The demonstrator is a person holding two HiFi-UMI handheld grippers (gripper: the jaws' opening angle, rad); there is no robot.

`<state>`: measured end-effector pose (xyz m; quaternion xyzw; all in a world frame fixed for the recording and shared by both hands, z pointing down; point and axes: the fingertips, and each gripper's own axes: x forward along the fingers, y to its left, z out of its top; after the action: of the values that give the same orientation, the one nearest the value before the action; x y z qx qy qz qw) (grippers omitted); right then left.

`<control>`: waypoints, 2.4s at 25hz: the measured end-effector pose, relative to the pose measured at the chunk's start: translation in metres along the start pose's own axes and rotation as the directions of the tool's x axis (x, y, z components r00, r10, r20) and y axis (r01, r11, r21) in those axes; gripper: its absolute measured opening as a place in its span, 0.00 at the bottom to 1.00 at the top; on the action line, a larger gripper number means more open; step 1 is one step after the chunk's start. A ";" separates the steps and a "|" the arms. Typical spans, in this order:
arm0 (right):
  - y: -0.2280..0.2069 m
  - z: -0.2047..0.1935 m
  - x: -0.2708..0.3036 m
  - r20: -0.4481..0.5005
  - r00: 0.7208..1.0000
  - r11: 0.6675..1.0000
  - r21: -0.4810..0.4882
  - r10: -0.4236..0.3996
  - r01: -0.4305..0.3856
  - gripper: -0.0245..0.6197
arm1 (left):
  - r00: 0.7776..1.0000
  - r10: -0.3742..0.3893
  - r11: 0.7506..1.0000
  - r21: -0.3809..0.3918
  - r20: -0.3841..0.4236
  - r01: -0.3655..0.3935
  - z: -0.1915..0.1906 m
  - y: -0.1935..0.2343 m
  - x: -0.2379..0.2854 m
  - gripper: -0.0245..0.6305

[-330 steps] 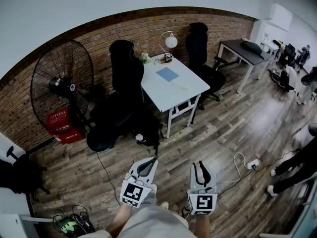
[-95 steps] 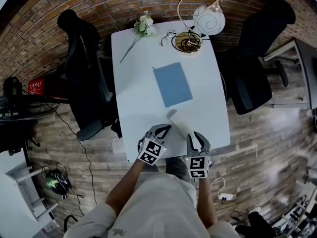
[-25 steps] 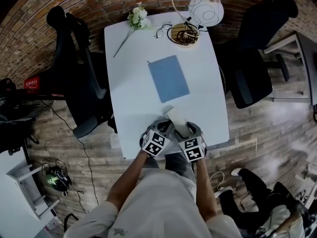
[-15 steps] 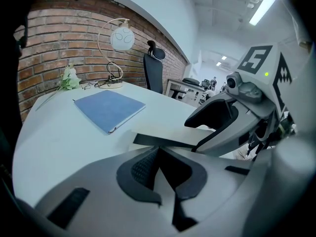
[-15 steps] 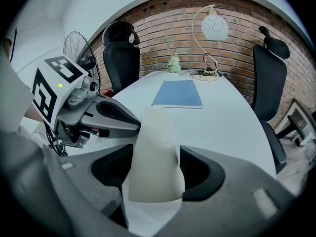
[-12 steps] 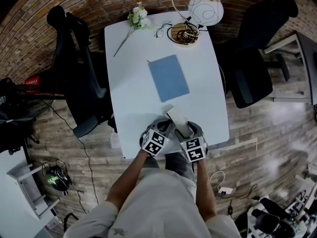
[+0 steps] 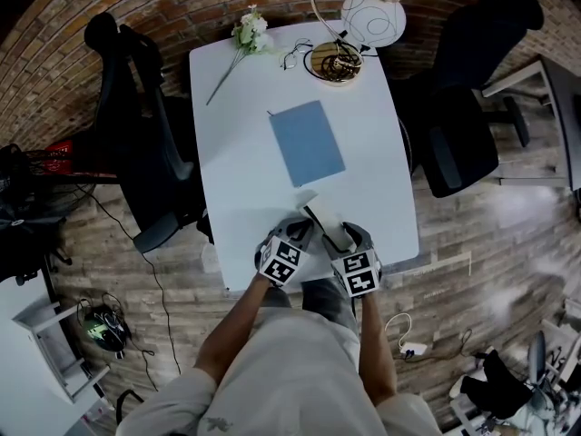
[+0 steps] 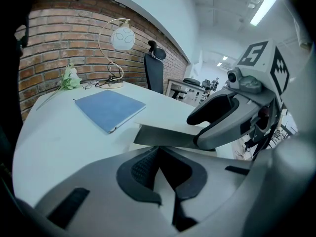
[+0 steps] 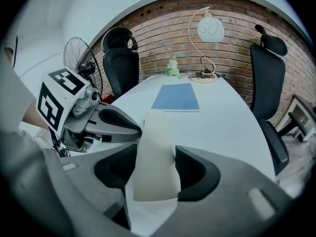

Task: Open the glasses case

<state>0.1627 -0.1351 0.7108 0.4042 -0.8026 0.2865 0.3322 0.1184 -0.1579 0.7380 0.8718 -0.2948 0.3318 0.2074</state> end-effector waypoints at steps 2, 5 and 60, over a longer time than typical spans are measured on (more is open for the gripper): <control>0.000 0.001 -0.001 0.002 1.000 1.000 0.002 0.002 -0.002 0.42 | 1.000 0.000 1.000 0.001 0.002 0.000 0.001 0.000 0.000 0.04; -0.001 0.002 -0.003 0.006 1.000 1.000 0.009 0.003 -0.003 0.40 | 1.000 -0.002 1.000 0.000 0.001 0.002 0.000 0.000 0.000 0.04; -0.042 -0.009 -0.024 0.037 0.997 0.993 0.100 -0.069 0.065 0.17 | 1.000 0.004 1.000 -0.002 0.007 -0.004 0.000 0.000 0.000 0.04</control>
<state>0.2119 -0.1393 0.7057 0.4527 -0.7798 0.3063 0.3051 0.1185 -0.1585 0.7380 0.8722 -0.2975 0.3288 0.2065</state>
